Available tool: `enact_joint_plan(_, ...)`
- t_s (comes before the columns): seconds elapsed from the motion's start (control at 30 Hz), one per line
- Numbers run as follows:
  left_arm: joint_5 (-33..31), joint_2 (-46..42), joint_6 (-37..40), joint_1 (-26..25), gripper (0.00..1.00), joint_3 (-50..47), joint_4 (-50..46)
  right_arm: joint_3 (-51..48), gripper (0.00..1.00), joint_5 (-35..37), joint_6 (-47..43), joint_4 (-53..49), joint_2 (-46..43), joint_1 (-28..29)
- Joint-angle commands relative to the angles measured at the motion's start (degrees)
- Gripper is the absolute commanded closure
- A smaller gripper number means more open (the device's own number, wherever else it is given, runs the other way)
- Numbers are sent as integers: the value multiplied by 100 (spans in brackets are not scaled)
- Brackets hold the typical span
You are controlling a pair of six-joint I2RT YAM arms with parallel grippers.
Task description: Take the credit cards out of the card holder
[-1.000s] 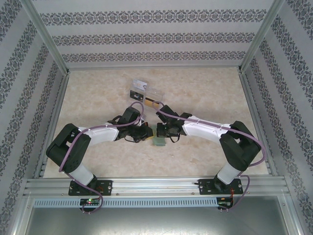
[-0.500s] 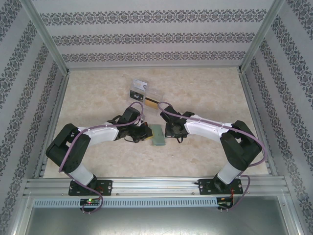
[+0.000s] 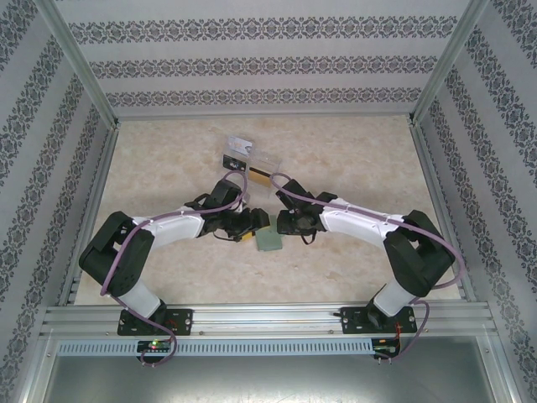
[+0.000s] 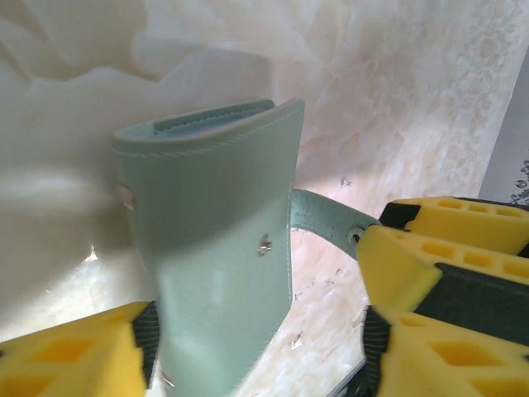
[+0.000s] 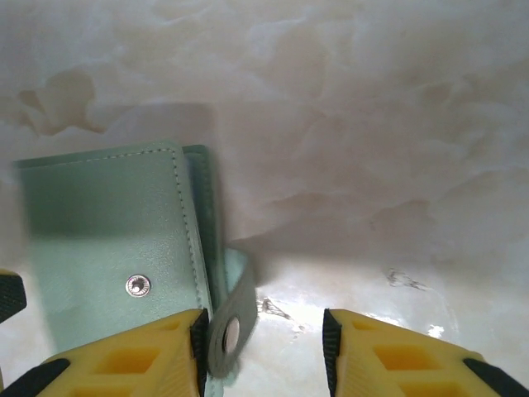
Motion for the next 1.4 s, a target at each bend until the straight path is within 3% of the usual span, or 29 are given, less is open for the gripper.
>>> enact_joint_plan(0.0,-344,-117,193,116,23,156,-463,208,59,-191,-196,19,223,-71)
enact_joint_plan(0.17,-606,-415,485,337,4,122,-685,312,73,145,-232,-190,266,-72)
enact_joint_plan(0.47,-734,-882,862,953,1,72,-1090,244,92,176,-183,-255,-81,-26)
enact_joint_plan(0.63,-656,-1205,1015,1483,1,-18,-1236,357,95,-53,-271,59,-548,76)
enact_joint_plan(0.9,-666,-1645,1042,1762,1,-372,-1172,690,95,-647,-189,628,-450,312)
enact_joint_plan(1.2,-787,-1503,963,1803,1,75,-1454,570,95,-1099,-160,1252,-321,236)
enact_joint_plan(1.37,-484,-1276,678,1795,1,150,-1152,100,96,-1345,-119,1714,-495,6)
